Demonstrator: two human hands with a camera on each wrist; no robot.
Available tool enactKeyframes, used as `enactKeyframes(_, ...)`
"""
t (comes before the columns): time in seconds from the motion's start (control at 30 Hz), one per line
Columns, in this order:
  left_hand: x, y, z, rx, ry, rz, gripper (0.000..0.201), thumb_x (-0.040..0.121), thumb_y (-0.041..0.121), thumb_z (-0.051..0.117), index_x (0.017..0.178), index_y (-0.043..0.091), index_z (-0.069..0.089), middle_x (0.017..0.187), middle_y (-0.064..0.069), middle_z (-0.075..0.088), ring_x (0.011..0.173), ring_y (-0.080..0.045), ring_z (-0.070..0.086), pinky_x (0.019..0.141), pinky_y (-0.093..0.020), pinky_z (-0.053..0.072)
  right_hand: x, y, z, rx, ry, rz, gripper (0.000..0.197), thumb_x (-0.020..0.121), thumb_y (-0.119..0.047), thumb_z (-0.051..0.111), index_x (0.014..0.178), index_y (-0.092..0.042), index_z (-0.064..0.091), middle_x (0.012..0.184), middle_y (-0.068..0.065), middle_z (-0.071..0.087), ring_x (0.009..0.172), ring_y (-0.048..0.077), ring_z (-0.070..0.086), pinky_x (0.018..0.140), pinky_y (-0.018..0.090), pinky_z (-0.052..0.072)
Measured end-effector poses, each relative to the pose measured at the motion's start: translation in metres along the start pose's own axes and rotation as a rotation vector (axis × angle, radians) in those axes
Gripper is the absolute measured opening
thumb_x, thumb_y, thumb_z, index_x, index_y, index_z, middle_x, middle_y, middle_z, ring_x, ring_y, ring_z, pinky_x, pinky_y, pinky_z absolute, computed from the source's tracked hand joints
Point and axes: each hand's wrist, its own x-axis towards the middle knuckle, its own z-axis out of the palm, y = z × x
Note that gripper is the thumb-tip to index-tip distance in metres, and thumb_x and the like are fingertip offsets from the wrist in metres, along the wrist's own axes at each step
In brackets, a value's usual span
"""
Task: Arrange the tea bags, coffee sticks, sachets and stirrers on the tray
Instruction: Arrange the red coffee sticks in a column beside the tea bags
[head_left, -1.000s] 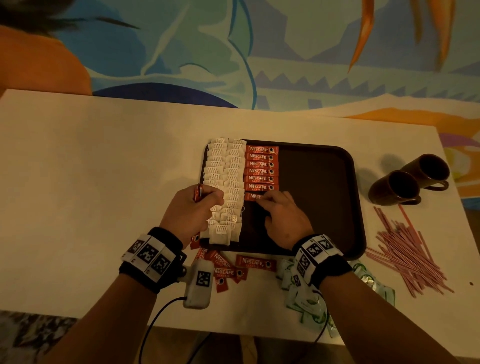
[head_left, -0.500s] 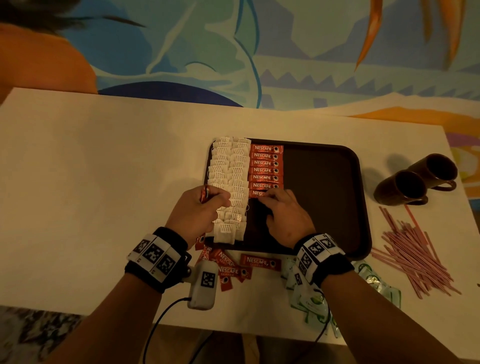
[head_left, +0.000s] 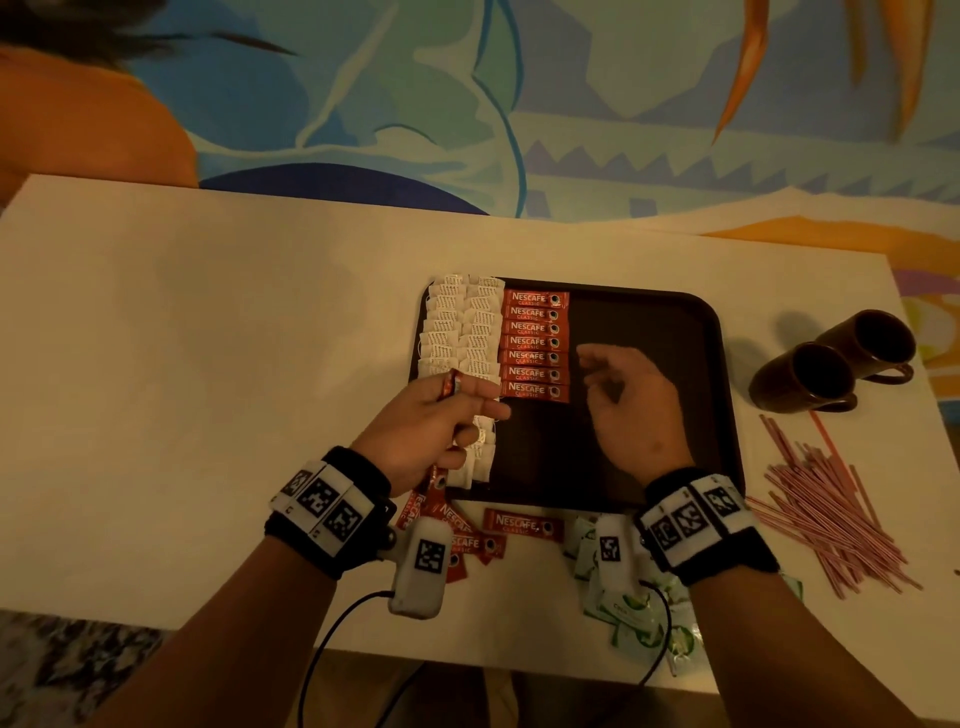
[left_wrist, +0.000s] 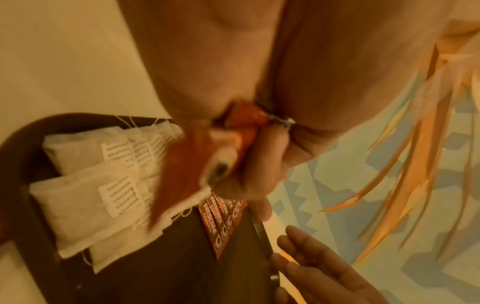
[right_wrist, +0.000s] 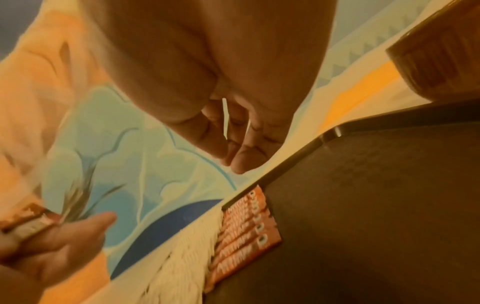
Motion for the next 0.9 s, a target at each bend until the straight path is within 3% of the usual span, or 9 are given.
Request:
enactKeyframes(0.1, -0.001, 0.004, 0.012, 0.009, -0.095, 0.024, 0.024, 0.104, 0.007, 0.049, 0.125, 0.005, 0.061, 0.115, -0.01, 0.076, 0.076, -0.02, 0.065, 0.058, -0.027, 0.049, -0.005, -0.011, -0.012, 0.145, -0.023, -0.016, 0.033, 0.098, -0.006, 0.063, 0.12, -0.029, 0.067, 0.11, -0.013, 0.067, 0.097, -0.009, 0.061, 0.076, 0.006, 0.051)
enactKeyframes(0.17, 0.001, 0.005, 0.019, -0.061, -0.129, 0.079, 0.027, 0.107, 0.01, 0.047, 0.13, 0.003, 0.058, 0.121, -0.01, 0.074, 0.105, -0.027, 0.072, 0.08, -0.036, 0.059, -0.012, -0.021, -0.012, 0.221, -0.128, -0.02, 0.023, 0.097, -0.015, 0.067, 0.113, -0.031, 0.07, 0.104, -0.013, 0.07, 0.095, -0.002, 0.066, 0.079, 0.017, 0.056)
enactKeyframes(0.27, 0.008, 0.006, 0.026, -0.23, -0.115, 0.187, 0.031, 0.107, 0.01, 0.046, 0.136, 0.004, 0.057, 0.134, -0.008, 0.068, 0.129, -0.021, 0.061, 0.108, -0.047, 0.048, -0.028, -0.031, -0.002, 0.334, -0.358, 0.059, 0.025, 0.09, -0.034, 0.076, 0.112, -0.03, 0.065, 0.102, -0.007, 0.074, 0.088, 0.01, 0.073, 0.07, 0.033, 0.06)
enactKeyframes(0.37, 0.01, 0.005, 0.029, -0.248, -0.134, 0.243, 0.034, 0.107, 0.012, 0.045, 0.138, 0.009, 0.057, 0.143, -0.002, 0.062, 0.138, -0.015, 0.052, 0.117, -0.043, 0.039, -0.037, -0.031, 0.011, 0.381, -0.429, 0.067, 0.036, 0.085, -0.03, 0.083, 0.115, -0.024, 0.063, 0.097, 0.0, 0.076, 0.082, 0.019, 0.075, 0.066, 0.038, 0.063)
enactKeyframes(0.53, 0.008, 0.003, 0.024, -0.124, -0.141, 0.219, 0.03, 0.107, 0.015, 0.046, 0.132, 0.005, 0.06, 0.132, -0.008, 0.068, 0.127, -0.021, 0.063, 0.103, -0.042, 0.051, -0.032, -0.019, -0.001, 0.409, -0.306, 0.016, 0.009, 0.091, -0.021, 0.077, 0.1, -0.022, 0.075, 0.084, 0.004, 0.075, 0.076, 0.025, 0.07, 0.068, 0.036, 0.057)
enactKeyframes(0.63, 0.01, 0.0, 0.018, 0.118, -0.018, 0.213, 0.021, 0.105, 0.022, 0.054, 0.115, 0.014, 0.07, 0.099, -0.002, 0.076, 0.086, -0.017, 0.072, 0.075, -0.033, 0.053, -0.027, -0.014, -0.014, 0.415, -0.263, 0.036, 0.007, 0.095, -0.022, 0.072, 0.097, -0.016, 0.076, 0.085, 0.002, 0.076, 0.074, 0.012, 0.068, 0.064, 0.026, 0.055)
enactKeyframes(0.73, 0.013, -0.006, 0.019, 0.324, 0.061, 0.251, 0.013, 0.101, 0.021, 0.061, 0.105, 0.015, 0.071, 0.064, 0.012, 0.066, 0.054, -0.003, 0.054, 0.054, -0.02, 0.043, -0.025, -0.012, -0.019, 0.396, -0.25, 0.065, 0.012, 0.097, -0.023, 0.069, 0.098, -0.014, 0.076, 0.083, -0.004, 0.073, 0.069, 0.003, 0.064, 0.059, 0.018, 0.053)
enactKeyframes(0.83, 0.018, -0.012, 0.02, 0.41, 0.145, 0.302, 0.008, 0.097, 0.018, 0.067, 0.098, 0.014, 0.073, 0.062, 0.017, 0.067, 0.05, 0.003, 0.053, 0.053, -0.015, 0.042, -0.026, -0.005, -0.018, 0.42, -0.254, 0.152, 0.012, 0.095, -0.026, 0.072, 0.094, -0.016, 0.077, 0.083, 0.003, 0.074, 0.067, 0.01, 0.062, 0.058, 0.021, 0.051)
enactKeyframes(0.9, 0.02, -0.015, 0.02, 0.493, 0.169, 0.32, 0.008, 0.096, 0.02, 0.068, 0.097, 0.016, 0.076, 0.071, 0.016, 0.072, 0.053, 0.006, 0.057, 0.057, -0.012, 0.042, -0.028, 0.002, -0.015, 0.445, -0.242, 0.224, 0.011, 0.093, -0.027, 0.074, 0.091, -0.018, 0.078, 0.088, 0.01, 0.075, 0.07, 0.015, 0.062, 0.06, 0.024, 0.05)
